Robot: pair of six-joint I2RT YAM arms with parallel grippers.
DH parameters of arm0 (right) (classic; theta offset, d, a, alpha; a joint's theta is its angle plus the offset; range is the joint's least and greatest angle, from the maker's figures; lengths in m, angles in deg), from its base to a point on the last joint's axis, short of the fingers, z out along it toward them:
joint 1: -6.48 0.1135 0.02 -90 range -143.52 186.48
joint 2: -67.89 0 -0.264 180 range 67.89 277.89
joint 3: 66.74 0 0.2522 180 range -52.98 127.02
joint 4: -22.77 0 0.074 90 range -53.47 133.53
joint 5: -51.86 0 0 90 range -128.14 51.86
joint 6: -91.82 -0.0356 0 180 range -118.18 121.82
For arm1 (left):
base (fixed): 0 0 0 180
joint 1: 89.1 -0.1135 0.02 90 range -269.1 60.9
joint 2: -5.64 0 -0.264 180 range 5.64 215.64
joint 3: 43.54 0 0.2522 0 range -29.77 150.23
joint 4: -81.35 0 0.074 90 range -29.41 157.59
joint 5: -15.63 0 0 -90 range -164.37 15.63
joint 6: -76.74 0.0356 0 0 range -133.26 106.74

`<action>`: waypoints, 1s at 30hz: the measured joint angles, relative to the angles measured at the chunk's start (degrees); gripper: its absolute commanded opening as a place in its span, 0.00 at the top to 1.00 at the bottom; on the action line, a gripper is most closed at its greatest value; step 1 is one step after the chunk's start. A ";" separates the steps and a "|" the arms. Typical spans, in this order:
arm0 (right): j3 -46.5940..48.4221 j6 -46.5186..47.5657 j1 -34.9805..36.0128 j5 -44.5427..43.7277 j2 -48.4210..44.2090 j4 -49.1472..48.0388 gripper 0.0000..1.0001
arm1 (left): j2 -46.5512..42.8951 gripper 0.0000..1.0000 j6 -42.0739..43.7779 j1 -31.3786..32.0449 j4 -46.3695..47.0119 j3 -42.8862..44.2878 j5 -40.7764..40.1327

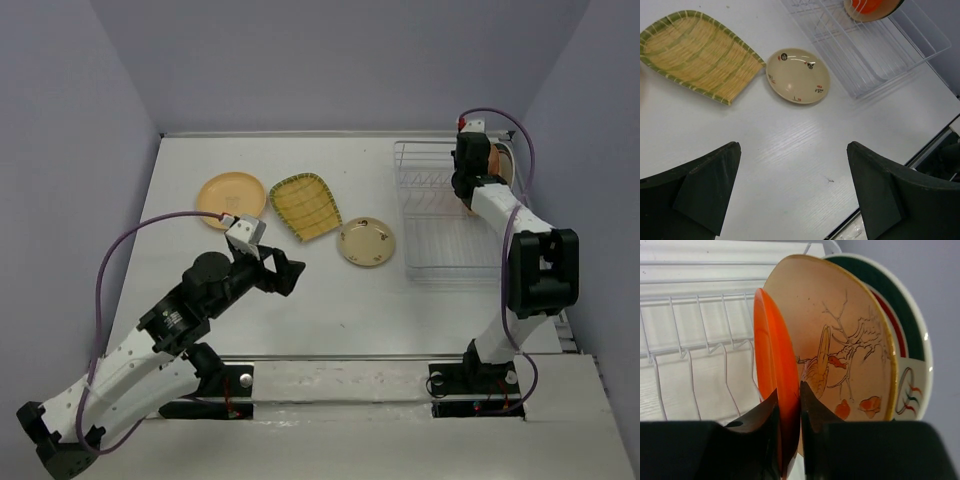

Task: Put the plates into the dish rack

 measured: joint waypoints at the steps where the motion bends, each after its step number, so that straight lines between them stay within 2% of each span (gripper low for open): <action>1: -0.35 -0.76 -0.33 0.48 0.24 0.00 0.51 | 1.14 0.01 -0.31 -0.07 0.07 0.00 0.35; 3: -0.79 -1.75 -0.94 1.46 0.37 0.04 0.33 | 3.76 0.01 -1.33 -0.15 0.22 0.00 1.40; 4: -0.79 -2.49 -1.05 1.75 0.37 -0.04 0.21 | 4.76 0.01 -1.79 -0.17 0.35 0.00 1.81; 6: -0.79 -3.48 -1.29 1.95 0.28 -0.35 0.14 | 6.82 0.01 -3.30 -0.26 0.55 0.07 2.49; 10: -0.79 -6.49 -1.22 3.91 -0.83 0.42 0.13 | 9.81 0.01 -7.54 -0.26 2.67 0.07 3.10; 12: -0.68 -9.27 -1.22 5.95 -2.60 1.88 0.13 | 11.93 0.05 -9.94 -0.28 5.79 0.07 3.32; 15: -0.70 -14.01 -1.25 11.19 -6.93 3.85 0.13 | 17.97 0.11 -13.38 -0.31 12.94 0.07 3.08; 19: -2.58 -20.35 -0.07 18.99 -14.86 3.82 0.13 | 30.23 0.19 -16.70 -0.31 20.90 0.07 1.77; 21: -5.86 -23.58 2.62 23.12 -20.22 1.99 0.13 | 36.52 0.25 -18.25 -0.31 23.34 0.07 0.39; 24: -11.56 -26.45 8.22 26.91 -25.77 -0.15 0.15 | 42.95 0.28 -19.80 -0.31 26.45 0.09 -1.49; 30: -20.48 -31.15 17.16 32.96 -28.44 -2.38 0.17 | 50.86 0.34 -22.29 -0.33 30.95 1.46 -6.03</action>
